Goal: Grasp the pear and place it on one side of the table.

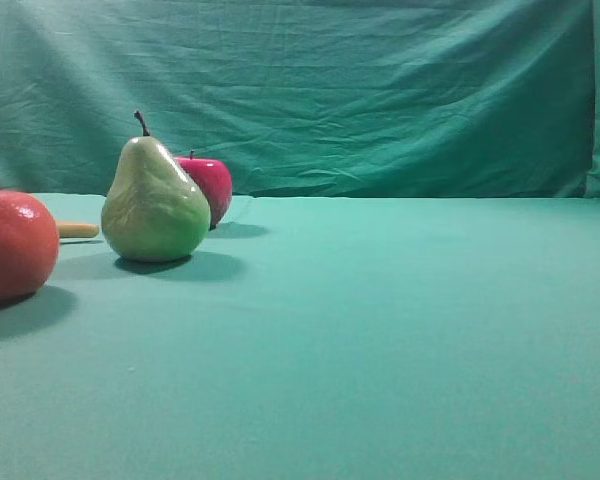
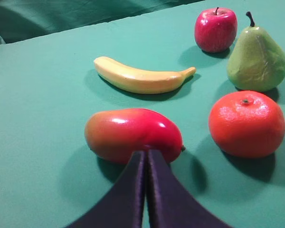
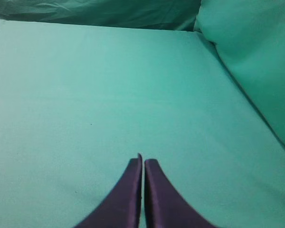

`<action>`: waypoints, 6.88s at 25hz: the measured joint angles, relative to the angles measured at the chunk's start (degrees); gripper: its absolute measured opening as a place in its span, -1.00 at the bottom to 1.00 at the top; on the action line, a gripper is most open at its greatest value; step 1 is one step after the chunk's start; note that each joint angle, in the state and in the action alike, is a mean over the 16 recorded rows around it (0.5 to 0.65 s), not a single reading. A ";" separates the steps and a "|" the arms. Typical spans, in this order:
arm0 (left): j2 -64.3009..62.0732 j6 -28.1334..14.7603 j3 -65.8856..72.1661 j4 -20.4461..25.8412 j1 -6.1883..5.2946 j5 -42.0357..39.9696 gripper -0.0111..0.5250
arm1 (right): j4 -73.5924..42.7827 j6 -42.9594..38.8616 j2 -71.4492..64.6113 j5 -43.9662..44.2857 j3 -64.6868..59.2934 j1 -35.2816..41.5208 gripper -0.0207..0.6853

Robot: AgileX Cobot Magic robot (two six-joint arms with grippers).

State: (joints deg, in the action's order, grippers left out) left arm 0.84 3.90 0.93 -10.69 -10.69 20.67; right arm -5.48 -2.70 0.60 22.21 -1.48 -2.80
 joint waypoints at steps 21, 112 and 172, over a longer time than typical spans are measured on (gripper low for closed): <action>0.00 0.00 0.00 0.00 0.00 0.00 -0.96 | 2.10 -1.32 0.00 -3.80 -0.01 0.00 -0.94; 0.00 0.00 0.00 0.00 0.00 0.00 -0.96 | 6.56 10.50 -88.10 -2.00 60.16 -21.56 0.36; 0.00 0.00 0.00 0.00 0.00 0.00 -0.96 | 6.61 9.50 -24.07 10.69 35.78 -9.54 -0.94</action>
State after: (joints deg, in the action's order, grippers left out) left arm 0.84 3.90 0.93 -10.69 -10.69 20.67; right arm 1.13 6.80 -23.47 32.90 34.30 -12.34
